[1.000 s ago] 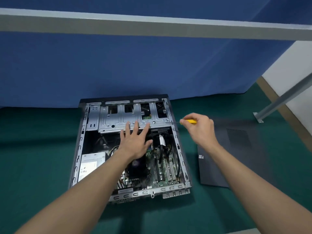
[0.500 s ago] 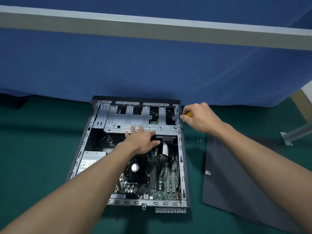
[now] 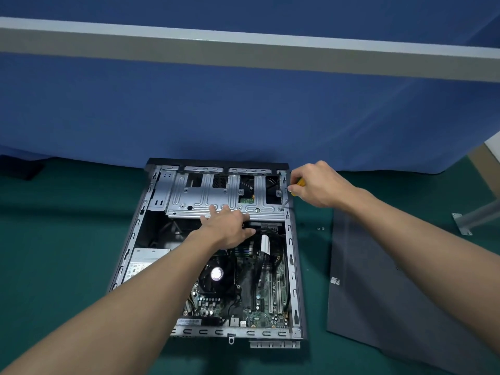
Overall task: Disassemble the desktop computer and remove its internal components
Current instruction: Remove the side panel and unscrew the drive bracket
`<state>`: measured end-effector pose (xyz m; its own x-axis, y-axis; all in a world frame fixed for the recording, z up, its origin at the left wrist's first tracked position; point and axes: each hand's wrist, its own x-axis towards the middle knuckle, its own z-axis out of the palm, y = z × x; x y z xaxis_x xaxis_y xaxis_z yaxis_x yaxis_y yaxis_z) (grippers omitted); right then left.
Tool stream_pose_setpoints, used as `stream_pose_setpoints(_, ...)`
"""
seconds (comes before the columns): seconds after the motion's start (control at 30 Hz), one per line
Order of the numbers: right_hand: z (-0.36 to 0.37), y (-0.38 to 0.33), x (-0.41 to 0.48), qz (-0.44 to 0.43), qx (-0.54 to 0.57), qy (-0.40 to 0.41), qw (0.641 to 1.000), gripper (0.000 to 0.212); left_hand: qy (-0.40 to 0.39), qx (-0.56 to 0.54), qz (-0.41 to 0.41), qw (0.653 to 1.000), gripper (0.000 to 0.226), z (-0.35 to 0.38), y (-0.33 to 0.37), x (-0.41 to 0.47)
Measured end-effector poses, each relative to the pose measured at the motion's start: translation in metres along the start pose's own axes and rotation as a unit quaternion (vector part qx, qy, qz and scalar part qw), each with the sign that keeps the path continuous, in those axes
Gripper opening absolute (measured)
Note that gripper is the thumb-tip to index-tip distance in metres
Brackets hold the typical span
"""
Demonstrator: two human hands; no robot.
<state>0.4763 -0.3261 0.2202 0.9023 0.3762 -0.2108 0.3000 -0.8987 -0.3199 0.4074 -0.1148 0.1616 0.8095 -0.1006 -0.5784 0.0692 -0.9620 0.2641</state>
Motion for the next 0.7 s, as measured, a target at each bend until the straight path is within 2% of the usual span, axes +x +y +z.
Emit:
stream_pose_setpoints(0.2, -0.006, -0.01, 0.004, -0.035, -0.054, -0.048, 0.997, 0.018, 0.005, 0.009, 0.004, 1.0, 0.06, 0.0, -0.001, 0.0)
stream_pose_setpoints(0.37, -0.016, -0.023, 0.014, 0.011, -0.129, -0.103, 0.986, 0.043, 0.0, 0.006, 0.006, 1.0, 0.061, 0.002, -0.003, 0.002)
stream_pose_setpoints(0.5, -0.022, -0.035, 0.025, 0.034, -0.141, -0.155, 0.977, 0.037, -0.001, 0.002, 0.005, 1.0, 0.061, 0.003, -0.003, 0.002)
stream_pose_setpoints(0.6, -0.021, -0.044, 0.028, 0.009, -0.172, -0.152, 0.973, 0.033, 0.0, 0.004, 0.007, 1.0, 0.06, 0.004, -0.004, 0.002)
stream_pose_setpoints(0.7, -0.022, -0.048, 0.027, -0.026, -0.206, -0.153, 0.966, 0.038, 0.002, 0.003, 0.008, 1.0, 0.06, 0.005, -0.005, 0.0)
